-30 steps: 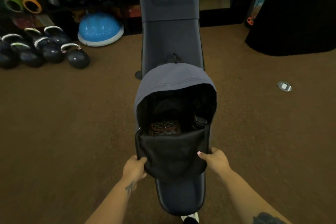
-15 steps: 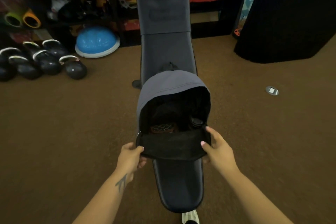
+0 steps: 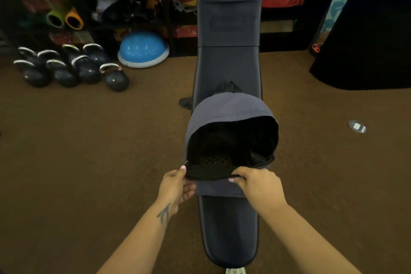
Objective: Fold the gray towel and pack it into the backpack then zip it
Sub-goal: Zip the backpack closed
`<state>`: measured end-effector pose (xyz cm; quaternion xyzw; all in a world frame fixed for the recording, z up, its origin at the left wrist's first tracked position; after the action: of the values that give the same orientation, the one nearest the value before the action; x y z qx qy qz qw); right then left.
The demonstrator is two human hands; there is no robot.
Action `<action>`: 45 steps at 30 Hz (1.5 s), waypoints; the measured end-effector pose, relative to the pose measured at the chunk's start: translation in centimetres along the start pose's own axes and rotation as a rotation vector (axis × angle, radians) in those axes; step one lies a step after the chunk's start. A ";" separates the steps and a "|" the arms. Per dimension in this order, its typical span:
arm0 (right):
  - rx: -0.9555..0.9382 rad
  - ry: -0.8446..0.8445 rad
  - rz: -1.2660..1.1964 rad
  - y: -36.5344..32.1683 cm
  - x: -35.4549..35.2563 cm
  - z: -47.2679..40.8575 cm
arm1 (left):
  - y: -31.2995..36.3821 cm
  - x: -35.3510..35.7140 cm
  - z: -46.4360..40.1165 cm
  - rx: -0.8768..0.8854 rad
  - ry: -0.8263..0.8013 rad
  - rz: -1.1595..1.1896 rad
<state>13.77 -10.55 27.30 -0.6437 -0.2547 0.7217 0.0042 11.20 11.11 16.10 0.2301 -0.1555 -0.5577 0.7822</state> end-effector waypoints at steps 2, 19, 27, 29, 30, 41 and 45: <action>0.025 0.029 -0.016 0.4 -1.1 -1.3 | 0.1 -0.8 -0.5 -0.016 0.054 0.019; 0.149 0.034 -0.125 3.7 -3.3 -9.1 | 0.7 1.0 -8.3 -0.142 0.111 -0.044; 0.246 0.047 -0.195 4.3 -3.7 -9.6 | 0.4 0.9 -11.6 -0.229 0.125 -0.037; 0.258 0.056 -0.193 4.2 -3.8 -9.6 | 0.7 0.8 -12.0 -0.206 0.124 -0.103; 0.263 0.064 -0.194 4.2 -3.8 -9.6 | 1.0 0.8 -12.0 -0.187 0.121 -0.149; 0.281 0.094 -0.203 4.0 -4.3 -9.5 | 4.3 -1.1 -9.8 0.030 0.078 -0.369; 0.242 0.099 -0.139 3.2 -4.0 -9.4 | 5.8 -1.0 -8.9 0.085 0.071 -0.423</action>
<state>24.19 -11.22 29.40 -0.6540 -0.2093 0.7125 0.1442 19.97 15.27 11.73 0.3100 -0.0995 -0.6940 0.6422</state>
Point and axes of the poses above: each hand's wrist, its own z-axis away from the middle knuckle, its own x-axis out of the palm, y = z × x, the point moved 10 cm from there along -z, towards the middle knuckle, and after that the axes turned 11 degrees about -x, right-handed, at the moved point
